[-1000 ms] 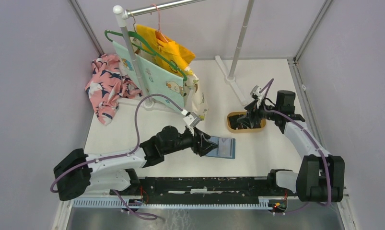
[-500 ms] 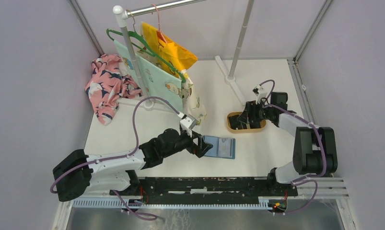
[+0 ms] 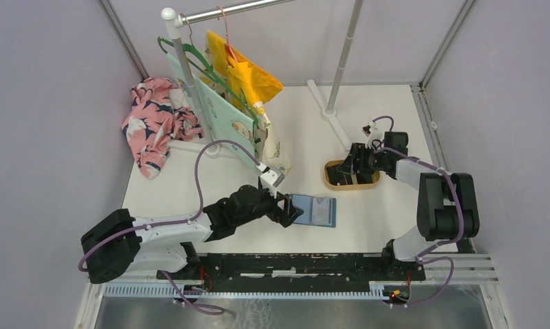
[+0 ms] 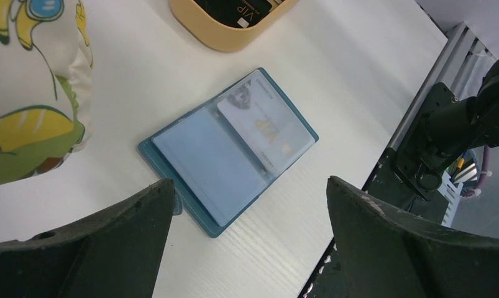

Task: Put the credit cards into the card holder
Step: Pick up the credit card from the storage box.

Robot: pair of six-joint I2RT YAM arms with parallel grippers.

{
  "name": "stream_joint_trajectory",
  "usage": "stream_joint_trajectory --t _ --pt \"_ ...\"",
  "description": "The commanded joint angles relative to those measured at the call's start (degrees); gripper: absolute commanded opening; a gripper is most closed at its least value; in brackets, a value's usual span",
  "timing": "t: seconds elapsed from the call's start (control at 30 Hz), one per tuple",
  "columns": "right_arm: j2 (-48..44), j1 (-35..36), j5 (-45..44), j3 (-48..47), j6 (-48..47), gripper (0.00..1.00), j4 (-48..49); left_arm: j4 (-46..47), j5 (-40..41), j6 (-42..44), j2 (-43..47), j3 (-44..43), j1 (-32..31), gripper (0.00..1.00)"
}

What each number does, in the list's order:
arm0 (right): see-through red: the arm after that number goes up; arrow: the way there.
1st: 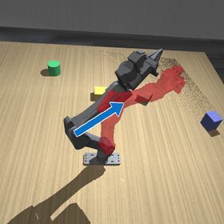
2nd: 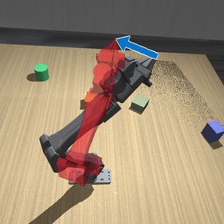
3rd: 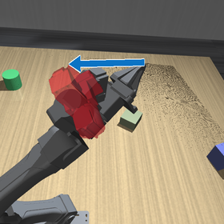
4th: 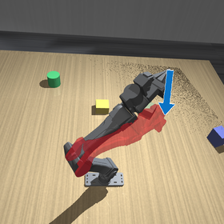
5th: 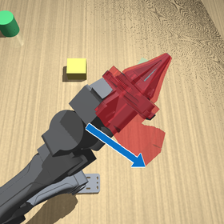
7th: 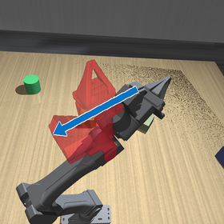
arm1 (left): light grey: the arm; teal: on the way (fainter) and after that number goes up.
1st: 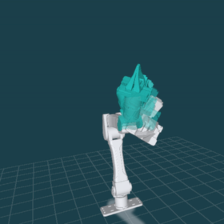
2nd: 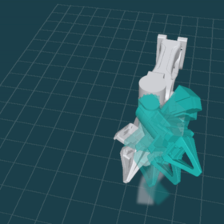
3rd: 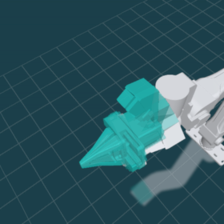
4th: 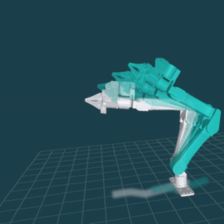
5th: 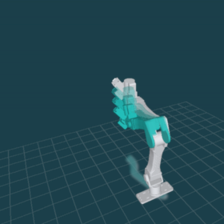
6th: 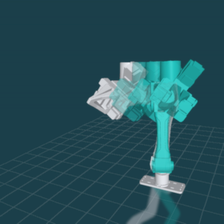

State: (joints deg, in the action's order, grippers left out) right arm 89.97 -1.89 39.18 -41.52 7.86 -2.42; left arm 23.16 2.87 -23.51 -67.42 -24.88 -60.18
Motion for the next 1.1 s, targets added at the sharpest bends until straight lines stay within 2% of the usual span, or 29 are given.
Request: stream_joint_trajectory --t 0.0,0.2,0.63,0.8,0.87,1.07 --pt "1.9 0.3 -1.7 -1.1 4.7 0.7 0.9 4.2 0.0 -2.2 0.7 0.6 0.2 0.96" --pt "2.8 0.4 4.5 -0.5 8.3 0.69 2.0 4.1 0.4 -2.3 0.8 0.5 0.1 0.96" --pt "1.4 0.4 18.0 2.7 18.4 0.64 13.6 4.6 -0.1 -2.8 -1.2 -0.2 0.2 0.95" --pt "1.9 0.5 15.9 2.6 16.6 0.6 11.8 4.6 -0.1 -2.9 -1.4 -0.5 0.2 0.95" --pt "2.7 0.6 13.5 1.5 13.5 0.6 8.0 4.5 -0.2 -2.9 -1.5 -0.5 0.2 0.95" --pt "4.3 1.5 14.4 1.4 13.7 0.6 7.6 4.5 -0.4 -2.9 -1.6 -0.5 0.2 0.95"
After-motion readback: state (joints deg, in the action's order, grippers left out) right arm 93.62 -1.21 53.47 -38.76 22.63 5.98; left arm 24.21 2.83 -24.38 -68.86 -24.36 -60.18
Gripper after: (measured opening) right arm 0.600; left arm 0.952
